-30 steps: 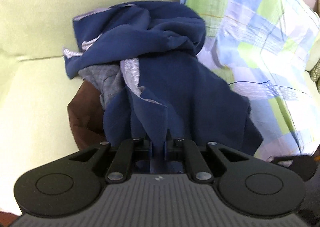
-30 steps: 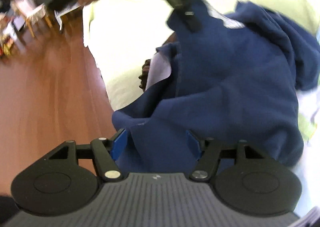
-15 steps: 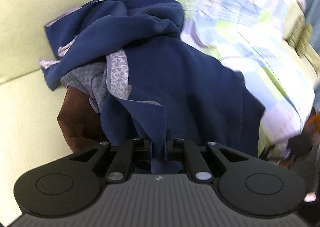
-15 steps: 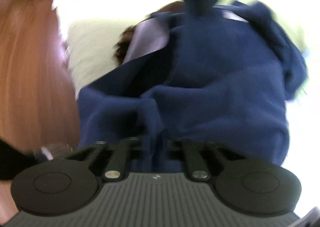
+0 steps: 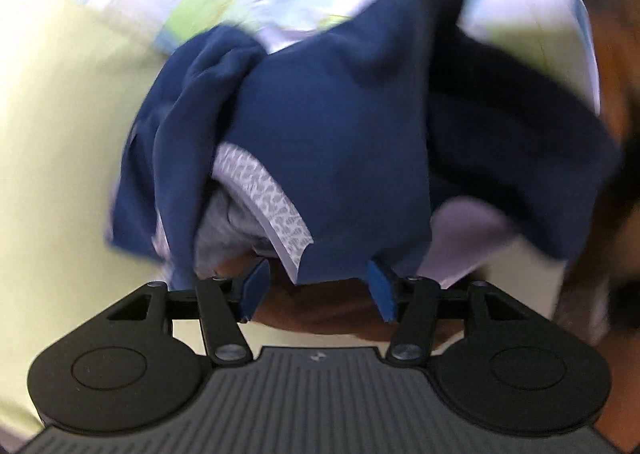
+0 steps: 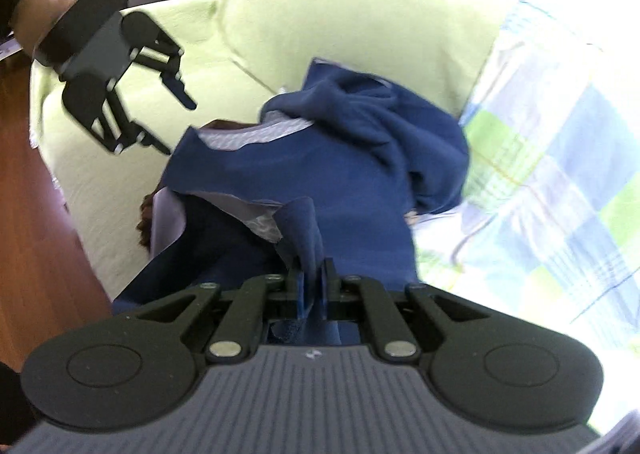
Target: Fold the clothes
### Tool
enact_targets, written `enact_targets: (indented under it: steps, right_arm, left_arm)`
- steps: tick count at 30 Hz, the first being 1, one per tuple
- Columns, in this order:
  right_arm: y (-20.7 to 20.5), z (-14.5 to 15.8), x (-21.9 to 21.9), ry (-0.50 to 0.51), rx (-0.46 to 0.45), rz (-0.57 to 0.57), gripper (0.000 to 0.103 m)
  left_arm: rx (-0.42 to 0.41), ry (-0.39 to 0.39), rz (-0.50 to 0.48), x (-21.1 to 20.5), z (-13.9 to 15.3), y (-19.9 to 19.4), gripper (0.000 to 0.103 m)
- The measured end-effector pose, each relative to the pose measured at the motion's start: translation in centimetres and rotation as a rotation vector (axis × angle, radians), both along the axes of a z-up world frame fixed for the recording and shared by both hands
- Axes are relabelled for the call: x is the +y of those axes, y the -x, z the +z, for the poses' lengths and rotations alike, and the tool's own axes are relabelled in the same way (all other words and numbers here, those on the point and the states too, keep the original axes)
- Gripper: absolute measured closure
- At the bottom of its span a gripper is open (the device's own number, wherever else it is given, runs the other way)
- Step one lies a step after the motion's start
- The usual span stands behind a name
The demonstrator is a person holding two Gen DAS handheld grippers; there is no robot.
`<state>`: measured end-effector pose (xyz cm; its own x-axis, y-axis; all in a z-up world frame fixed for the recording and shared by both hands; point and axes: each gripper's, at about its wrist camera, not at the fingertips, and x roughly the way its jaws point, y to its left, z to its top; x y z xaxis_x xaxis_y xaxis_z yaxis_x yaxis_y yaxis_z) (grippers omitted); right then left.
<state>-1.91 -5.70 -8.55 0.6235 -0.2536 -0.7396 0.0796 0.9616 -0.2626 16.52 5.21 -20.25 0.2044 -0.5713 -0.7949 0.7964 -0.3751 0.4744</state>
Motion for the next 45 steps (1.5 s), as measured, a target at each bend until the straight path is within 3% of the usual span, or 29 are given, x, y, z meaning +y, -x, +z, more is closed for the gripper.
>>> enact_targets:
  steps: [5, 9, 10, 12, 13, 16, 19, 24, 27, 31, 36, 42, 45]
  right_arm:
    - [0.2, 0.0, -0.9, 0.008, 0.009, -0.020, 0.097]
    - [-0.3, -0.9, -1.9, -0.011, 0.014, -0.031, 0.097]
    - [-0.2, -1.0, -1.9, -0.016, 0.016, -0.033, 0.097]
    - [-0.2, -1.4, -2.1, -0.025, 0.023, -0.034, 0.097]
    - [-0.2, -1.5, -2.2, -0.030, 0.026, -0.034, 0.097]
    - [-0.3, -1.5, -2.5, -0.017, 0.043, -0.019, 0.097]
    - [0.3, 0.0, -2.7, 0.019, 0.028, -0.010, 0.098]
    - [2.2, 5.8, -3.2, 0.096, -0.060, -0.050, 0.099]
    - [3.9, 10.3, -3.0, 0.163, -0.118, -0.093, 0.100]
    - [8.0, 17.7, -2.2, 0.251, -0.205, -0.192, 0.100]
    - [14.6, 24.2, -0.8, 0.346, -0.242, -0.270, 0.101]
    - [25.4, 31.3, 0.2, 0.464, -0.297, -0.375, 0.101]
    - [30.3, 33.5, 0.3, 0.510, -0.321, -0.417, 0.101]
  left_arm:
    - [-0.279, -0.006, -0.307, 1.2, -2.5, 1.4, 0.044]
    - [-0.364, 0.042, -0.492, 1.6, -3.3, 2.1, 0.047]
    - [-0.368, 0.040, -0.519, 1.5, -3.5, 2.2, 0.051]
    - [-0.346, -0.040, -0.572, 0.7, -3.6, 2.5, 0.101]
    - [-0.326, -0.088, -0.548, 0.0, -3.4, 2.5, 0.101]
    - [-0.277, -0.103, -0.466, -1.2, -1.7, 2.3, 0.102]
    - [-0.299, 0.006, -0.364, -2.0, 2.5, 2.1, 0.102]
    - [-0.244, 0.263, -0.156, -3.8, 15.1, 2.2, 0.102]
    - [-0.206, 0.381, -0.124, -4.4, 22.0, 3.3, 0.102]
    - [-0.148, 0.523, -0.175, -5.0, 30.7, 6.5, 0.103]
    - [-0.115, 0.631, -0.233, -5.9, 38.4, 11.4, 0.102]
    - [-0.032, 0.696, -0.265, -7.2, 44.8, 19.6, 0.102]
    - [0.025, 0.700, -0.263, -8.2, 46.0, 24.0, 0.102]
